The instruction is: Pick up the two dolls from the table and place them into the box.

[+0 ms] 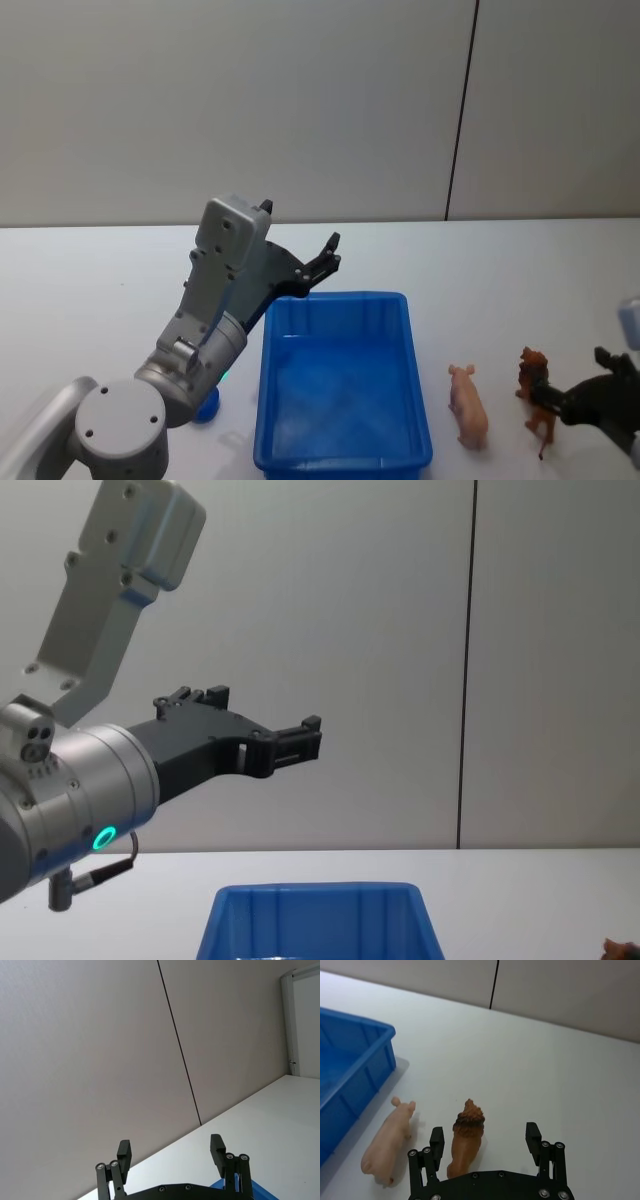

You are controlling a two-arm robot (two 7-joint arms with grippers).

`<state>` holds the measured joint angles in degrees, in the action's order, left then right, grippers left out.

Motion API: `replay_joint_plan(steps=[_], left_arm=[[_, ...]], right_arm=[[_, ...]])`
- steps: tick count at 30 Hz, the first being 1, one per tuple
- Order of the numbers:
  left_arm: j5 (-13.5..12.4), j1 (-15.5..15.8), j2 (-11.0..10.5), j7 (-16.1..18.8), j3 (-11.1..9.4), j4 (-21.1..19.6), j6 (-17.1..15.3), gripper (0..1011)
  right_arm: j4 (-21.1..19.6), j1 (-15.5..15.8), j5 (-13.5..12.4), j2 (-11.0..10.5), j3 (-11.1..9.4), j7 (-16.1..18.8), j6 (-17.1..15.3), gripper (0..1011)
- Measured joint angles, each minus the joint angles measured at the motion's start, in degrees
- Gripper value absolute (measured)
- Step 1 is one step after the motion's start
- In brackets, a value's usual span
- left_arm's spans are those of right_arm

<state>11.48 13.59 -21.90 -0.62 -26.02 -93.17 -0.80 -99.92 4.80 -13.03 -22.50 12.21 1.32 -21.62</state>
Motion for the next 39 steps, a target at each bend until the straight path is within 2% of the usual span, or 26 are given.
replay_joint_plan(steps=[8, 18, 25, 26, 28, 29, 35, 38, 39], left_arm=[[0.0, 0.0, 0.0, 0.0, 0.0, 0.0, 0.0, 1001], [0.0, 0.0, 0.0, 0.0, 0.0, 0.0, 0.0, 1001], [0.0, 0.0, 0.0, 0.0, 0.0, 0.0, 0.0, 1001], [0.0, 0.0, 0.0, 0.0, 0.0, 0.0, 0.0, 1001], [0.0, 0.0, 0.0, 0.0, 0.0, 0.0, 0.0, 1001], [0.0, 0.0, 0.0, 0.0, 0.0, 0.0, 0.0, 1001], [0.0, 0.0, 0.0, 0.0, 0.0, 0.0, 0.0, 1001], [0.0, 0.0, 0.0, 0.0, 0.0, 0.0, 0.0, 1001], [0.0, 0.0, 0.0, 0.0, 0.0, 0.0, 0.0, 1001]], right_arm=[[3.1, -1.9, 2.7, 2.5, 1.6, -0.6, -2.4, 1001], [5.8, -3.2, 4.3, 4.9, 2.5, -3.2, -3.9, 1001], [6.9, -3.7, 4.8, 5.8, 2.9, -4.3, -4.3, 856], [7.1, -3.8, 4.9, 6.0, 2.9, -4.5, -4.4, 795], [7.2, -3.8, 5.0, 6.1, 2.9, -4.6, -4.5, 761], [7.3, -3.9, 5.0, 6.2, 3.0, -4.8, -4.5, 705], [7.7, -4.0, 5.2, 6.5, 3.1, -5.1, -4.7, 545], [7.8, -4.1, 5.3, 6.6, 3.1, -5.3, -4.8, 406], [7.9, -4.1, 5.3, 6.6, 3.2, -5.3, -4.8, 406]])
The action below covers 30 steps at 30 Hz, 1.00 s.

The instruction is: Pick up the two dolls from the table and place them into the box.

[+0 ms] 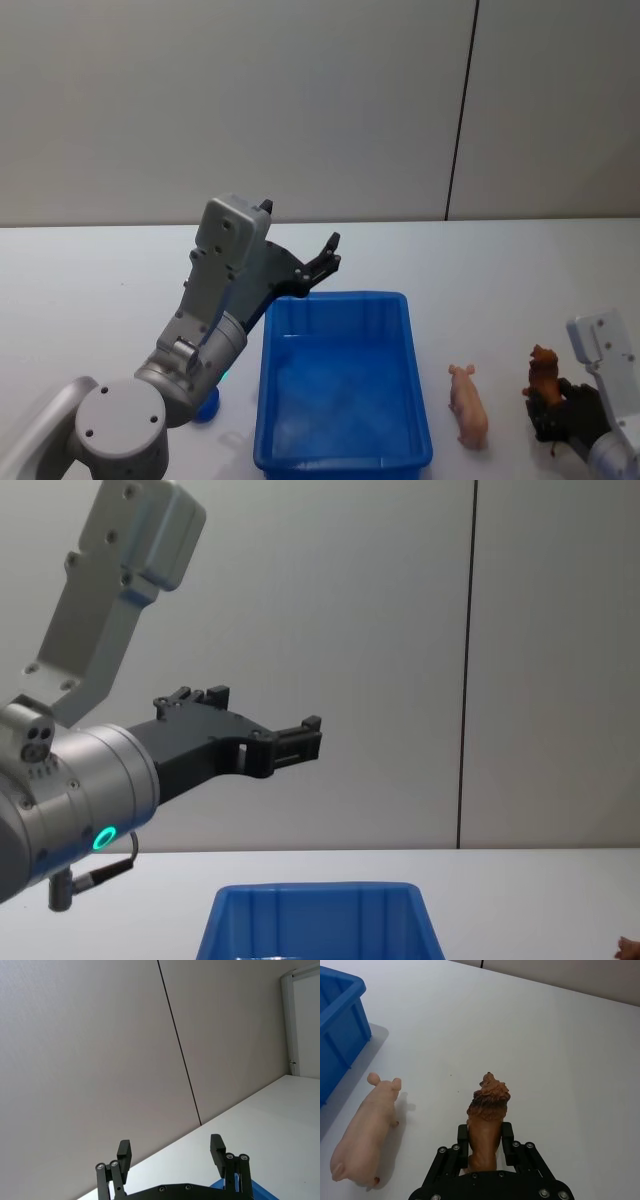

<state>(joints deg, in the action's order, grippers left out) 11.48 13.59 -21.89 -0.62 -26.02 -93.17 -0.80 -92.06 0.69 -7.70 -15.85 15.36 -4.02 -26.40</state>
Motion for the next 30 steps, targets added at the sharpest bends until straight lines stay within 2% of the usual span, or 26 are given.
replay_joint_plan(steps=[3, 16, 24, 30], left_arm=[[0.0, 0.0, 0.0, 0.0, 0.0, 0.0, 0.0, 1001], [0.0, 0.0, 0.0, 0.0, 0.0, 0.0, 0.0, 1001], [0.0, 0.0, 0.0, 0.0, 0.0, 0.0, 0.0, 1001], [0.0, 0.0, 0.0, 0.0, 0.0, 0.0, 0.0, 1001]], right_arm=[[0.1, 0.0, 0.0, 0.1, 0.0, -0.1, 0.0, 360], [0.2, -0.1, 0.2, 0.3, 0.0, -0.2, 0.3, 360], [-0.2, -0.1, 0.4, 0.3, -0.2, -0.2, 3.2, 360], [-1.7, 0.0, 0.3, 0.2, -0.5, 0.6, 7.0, 360]])
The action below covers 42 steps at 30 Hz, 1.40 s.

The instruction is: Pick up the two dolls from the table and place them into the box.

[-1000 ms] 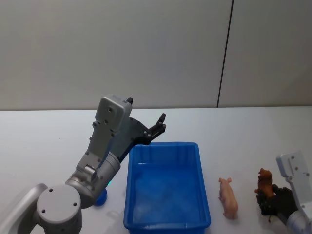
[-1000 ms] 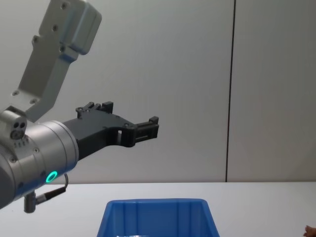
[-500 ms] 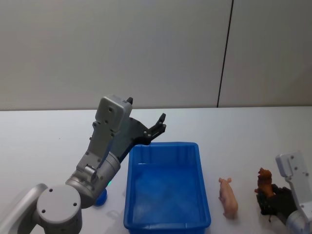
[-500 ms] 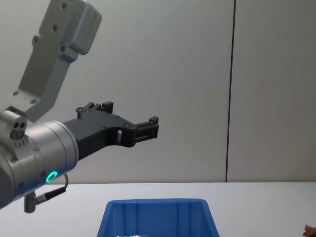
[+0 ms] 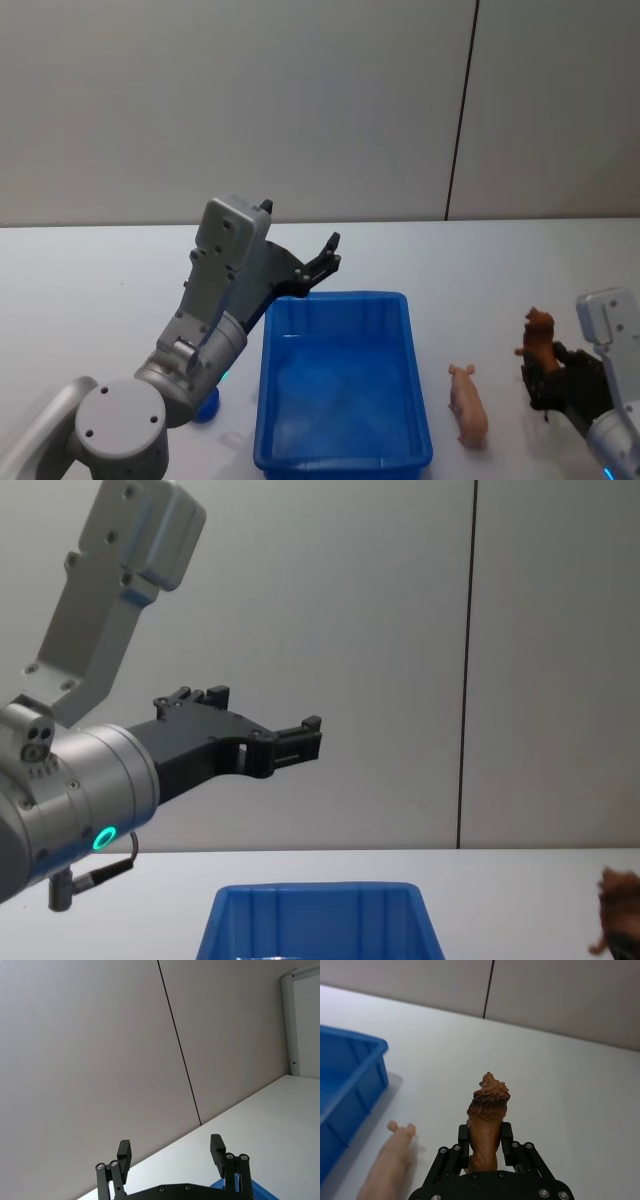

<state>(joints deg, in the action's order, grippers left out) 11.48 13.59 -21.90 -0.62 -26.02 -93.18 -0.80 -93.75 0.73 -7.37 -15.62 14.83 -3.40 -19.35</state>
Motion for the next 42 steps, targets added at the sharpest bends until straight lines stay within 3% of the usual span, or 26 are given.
replay_joint_plan(steps=[11, 23, 31, 42], left_arm=[[0.0, 0.0, 0.0, 0.0, 0.0, 0.0, 0.0, 1001], [0.0, 0.0, 0.0, 0.0, 0.0, 0.0, 0.0, 1001], [0.0, 0.0, 0.0, 0.0, 0.0, 0.0, 0.0, 1001], [0.0, 0.0, 0.0, 0.0, 0.0, 0.0, 0.0, 1001]], right_arm=[[-3.7, 0.7, -2.1, -0.4, -0.2, 4.9, 5.6, 360], [-6.5, 0.9, -4.5, 0.0, 0.8, 12.2, 7.4, 360], [-5.8, -1.0, -4.7, 2.9, 3.0, 17.1, 5.3, 360], [-0.5, -4.8, -2.3, 8.2, 6.2, 18.4, 3.3, 373]])
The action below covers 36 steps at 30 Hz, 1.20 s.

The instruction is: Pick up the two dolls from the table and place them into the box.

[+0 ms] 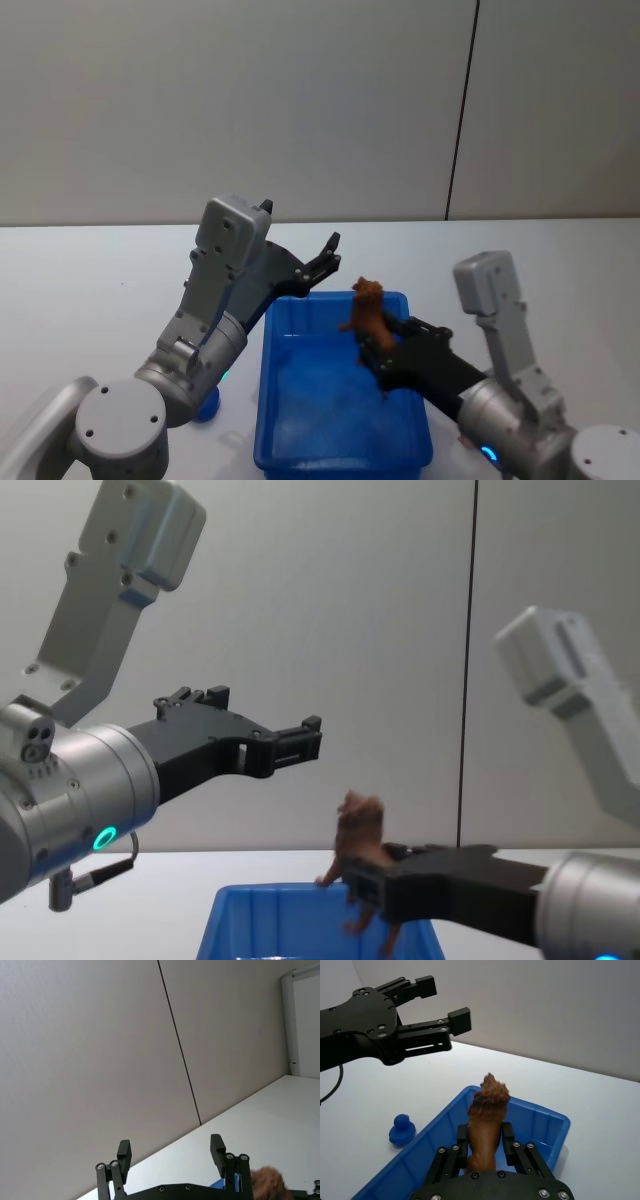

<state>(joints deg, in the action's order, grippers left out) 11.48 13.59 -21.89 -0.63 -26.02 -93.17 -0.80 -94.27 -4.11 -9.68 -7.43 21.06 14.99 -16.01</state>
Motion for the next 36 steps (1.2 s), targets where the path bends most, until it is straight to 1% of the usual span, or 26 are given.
replay_joint_plan(steps=[1, 2, 4, 7, 8, 10, 11, 13, 14, 16, 17, 18, 19, 20, 21, 22, 23, 25, 26, 29, 32, 33, 34, 36], left_arm=[[0.0, 0.0, 0.0, 0.0, 0.0, 0.0, 0.0, 1001], [0.0, 0.0, 0.0, 0.0, 0.0, 0.0, 0.0, 1001], [0.0, 0.0, 0.0, 0.0, 0.0, 0.0, 0.0, 1001], [0.0, 0.0, 0.0, 0.0, 0.0, 0.0, 0.0, 1001], [0.0, 0.0, 0.0, 0.0, 0.0, 0.0, 0.0, 1001], [0.0, 0.0, 0.0, 0.0, 0.0, 0.0, 0.0, 1001], [0.0, 0.0, 0.0, 0.0, 0.0, 0.0, 0.0, 1001], [0.0, 0.0, 0.0, 0.0, 0.0, 0.0, 0.0, 1001], [0.0, 0.0, 0.0, 0.0, 0.0, 0.0, 0.0, 1001], [0.0, 0.0, 0.0, 0.0, 0.0, 0.0, 0.0, 1001], [0.0, 0.0, 0.0, 0.0, 0.0, 0.0, 0.0, 1001], [0.0, 0.0, 0.0, 0.0, 0.0, 0.0, 0.0, 1001], [0.0, 0.0, 0.0, 0.0, 0.0, 0.0, 0.0, 1001], [0.0, 0.0, 0.0, 0.0, 0.0, 0.0, 0.0, 1001], [0.0, 0.0, 0.0, 0.0, 0.0, 0.0, 0.0, 1001], [0.0, 0.0, 0.0, 0.0, 0.0, 0.0, 0.0, 1001], [0.0, 0.0, 0.0, 0.0, 0.0, 0.0, 0.0, 1001], [0.0, 0.0, 0.0, 0.0, 0.0, 0.0, 0.0, 1001], [0.0, 0.0, 0.0, 0.0, 0.0, 0.0, 0.0, 1001], [0.0, 0.0, 0.0, 0.0, 0.0, 0.0, 0.0, 1001], [0.0, 0.0, 0.0, 0.0, 0.0, 0.0, 0.0, 1001], [0.0, 0.0, 0.0, 0.0, 0.0, 0.0, 0.0, 1001], [0.0, 0.0, 0.0, 0.0, 0.0, 0.0, 0.0, 1001], [0.0, 0.0, 0.0, 0.0, 0.0, 0.0, 0.0, 1001]], right_arm=[[0.3, -0.2, 0.1, 0.3, 0.1, 0.0, 0.0, 380], [0.8, -0.6, 0.4, 0.7, 0.4, 0.0, -0.1, 440], [1.3, -0.9, 0.6, 1.2, 0.7, 0.1, -0.2, 484], [2.3, -1.6, 1.1, 2.1, 1.2, 0.1, -0.4, 603], [2.3, -1.6, 1.1, 2.1, 1.2, 0.1, -0.4, 603], [2.8, -1.9, 1.3, 2.5, 1.4, 0.1, -0.5, 662], [3.0, -2.1, 1.5, 2.7, 1.6, 0.2, -0.5, 717], [3.2, -2.2, 1.6, 2.9, 1.7, 0.2, -0.5, 762], [3.3, -2.3, 1.6, 2.9, 1.7, 0.2, -0.5, 821], [3.3, -2.3, 1.6, 2.9, 1.6, 0.2, -0.4, 872], [3.3, -2.3, 1.6, 2.9, 1.6, 0.2, -0.4, 872], [3.2, -2.3, 1.4, 2.7, 1.4, 0.2, -0.1, 922], [3.1, -2.3, 1.3, 2.6, 1.3, 0.2, 0.1, 939], [2.8, -2.2, 0.9, 2.2, 0.8, 0.2, 0.6, 954], [2.8, -2.2, 0.9, 2.2, 0.8, 0.2, 0.6, 983], [2.4, -2.1, 0.4, 1.7, 0.3, 0.2, 1.1, 1001], [2.2, -2.0, 0.1, 1.5, 0.1, 0.2, 1.4, 1001], [1.1, -1.6, -1.4, 0.2, -1.1, 0.3, 2.2, 1001], [1.1, -1.6, -1.4, 0.2, -1.1, 0.3, 2.2, 1001], [-0.7, -0.7, -3.6, -2.0, -3.0, 0.5, 2.9, 1001], [-1.8, 0.1, -5.3, -3.5, -4.2, 0.8, 3.0, 1001], [-2.4, 0.4, -5.8, -4.2, -4.7, 0.9, 3.0, 1001], [-3.2, 1.0, -7.0, -5.2, -5.4, 1.1, 3.0, 1001], [-4.2, 1.7, -8.0, -6.4, -6.1, 1.4, 2.8, 1001]])
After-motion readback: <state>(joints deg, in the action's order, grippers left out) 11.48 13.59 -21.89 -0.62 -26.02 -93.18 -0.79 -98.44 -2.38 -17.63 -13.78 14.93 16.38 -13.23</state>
